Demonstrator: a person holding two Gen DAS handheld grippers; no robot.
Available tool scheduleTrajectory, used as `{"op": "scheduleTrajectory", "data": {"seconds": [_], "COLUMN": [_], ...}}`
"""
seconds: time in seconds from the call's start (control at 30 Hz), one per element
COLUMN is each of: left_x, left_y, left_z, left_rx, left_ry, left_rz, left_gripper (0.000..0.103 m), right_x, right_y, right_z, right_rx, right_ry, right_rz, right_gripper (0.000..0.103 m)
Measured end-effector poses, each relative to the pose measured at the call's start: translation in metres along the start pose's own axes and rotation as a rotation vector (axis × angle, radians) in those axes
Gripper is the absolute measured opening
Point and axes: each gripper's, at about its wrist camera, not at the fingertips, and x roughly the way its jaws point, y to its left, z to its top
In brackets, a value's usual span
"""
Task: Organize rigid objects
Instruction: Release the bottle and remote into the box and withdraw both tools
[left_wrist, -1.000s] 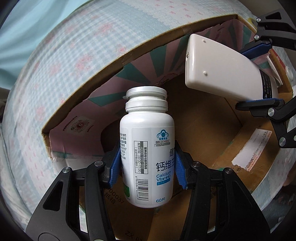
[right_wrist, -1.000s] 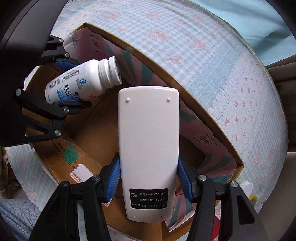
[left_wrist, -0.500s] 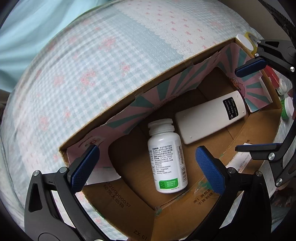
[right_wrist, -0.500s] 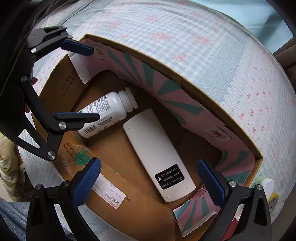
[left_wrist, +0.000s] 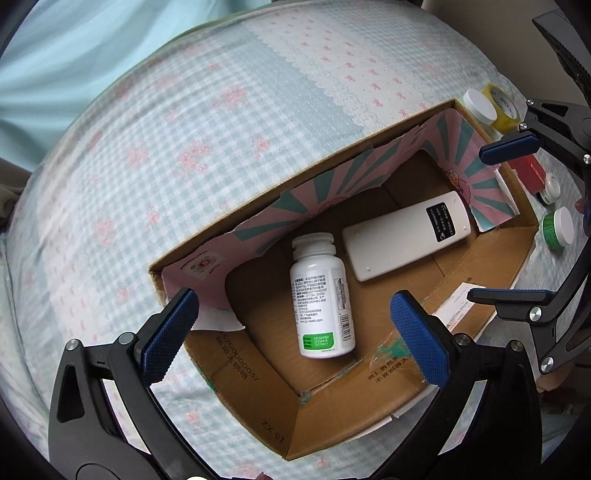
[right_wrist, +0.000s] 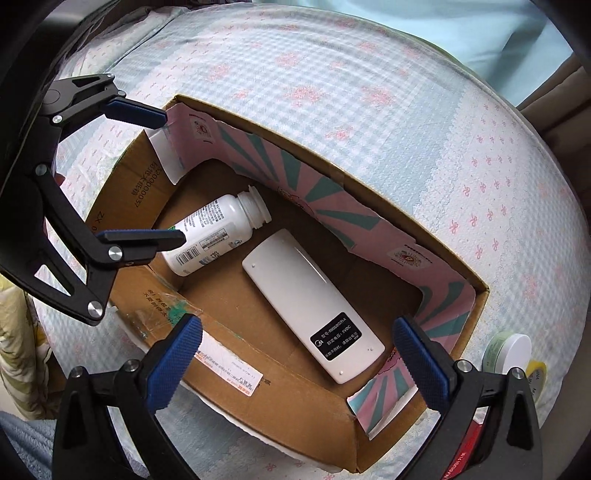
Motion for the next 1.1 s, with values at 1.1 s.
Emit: {"op": "scheduleTrajectory", "data": {"seconds": [1.1], "left_x": [-0.167], "left_y": [-0.197], "left_z": [0.028], "left_rx": [-0.288], "left_ry": [-0.171], "left_rz": [-0.078], "left_gripper": [0.103], "right_x": [-0.191], "right_y": [-0.107], "right_z": [-0.253], "right_rx": [0.701], "right_ry": [-0.19], "right_rz": [-0.251], "right_gripper": [0.103]}}
